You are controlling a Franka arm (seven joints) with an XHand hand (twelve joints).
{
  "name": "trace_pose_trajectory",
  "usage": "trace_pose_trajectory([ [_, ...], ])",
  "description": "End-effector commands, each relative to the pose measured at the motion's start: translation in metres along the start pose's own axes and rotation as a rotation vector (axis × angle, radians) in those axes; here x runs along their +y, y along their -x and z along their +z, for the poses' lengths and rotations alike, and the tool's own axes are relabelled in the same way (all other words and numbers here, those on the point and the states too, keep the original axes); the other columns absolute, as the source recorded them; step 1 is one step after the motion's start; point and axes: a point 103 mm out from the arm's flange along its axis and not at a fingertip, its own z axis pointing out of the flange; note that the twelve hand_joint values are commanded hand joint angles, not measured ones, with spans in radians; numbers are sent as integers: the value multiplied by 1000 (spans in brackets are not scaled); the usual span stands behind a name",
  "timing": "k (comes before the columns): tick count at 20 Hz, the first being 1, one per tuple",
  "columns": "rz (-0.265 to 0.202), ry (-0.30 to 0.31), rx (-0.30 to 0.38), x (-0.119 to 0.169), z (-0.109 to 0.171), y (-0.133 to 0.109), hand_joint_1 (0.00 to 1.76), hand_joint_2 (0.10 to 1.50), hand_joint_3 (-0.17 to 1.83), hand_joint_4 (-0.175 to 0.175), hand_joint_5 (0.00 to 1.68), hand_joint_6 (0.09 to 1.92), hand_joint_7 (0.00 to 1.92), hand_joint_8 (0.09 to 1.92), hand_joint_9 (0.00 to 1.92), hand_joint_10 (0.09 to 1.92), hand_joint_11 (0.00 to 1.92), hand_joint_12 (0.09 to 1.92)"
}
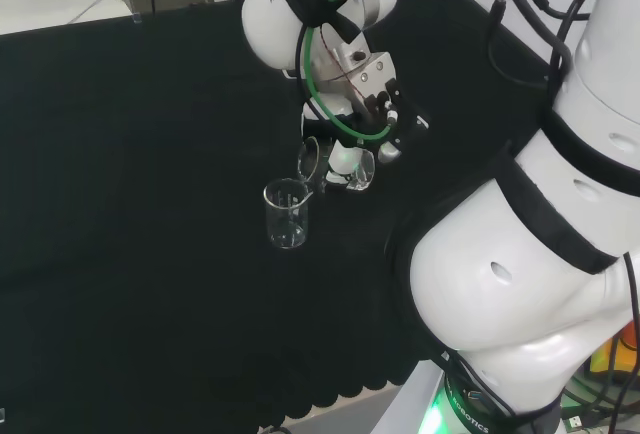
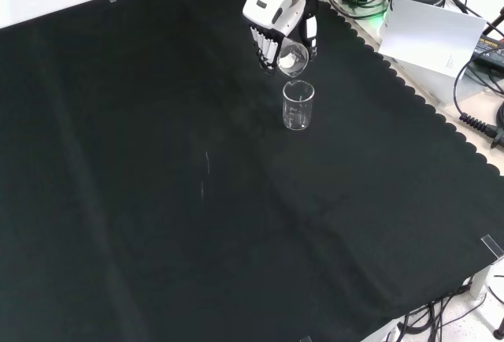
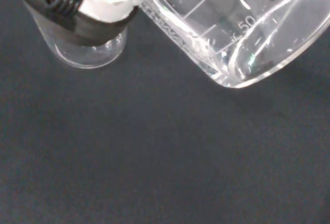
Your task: Pour the water from the handheld beaker into the one on the table.
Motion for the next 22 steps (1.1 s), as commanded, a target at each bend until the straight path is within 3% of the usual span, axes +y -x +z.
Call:
trace_pose_trajectory([
  [1, 8, -47, -64, 4, -4, -6, 1322, 1008, -175, -105, 1493, 87, 1635, 87, 1595, 577, 1372, 886],
  [22, 76, -152, -219, 13, -17, -26, 1322, 1007, -175, -106, 1493, 87, 1636, 87, 1588, 599, 1378, 896],
])
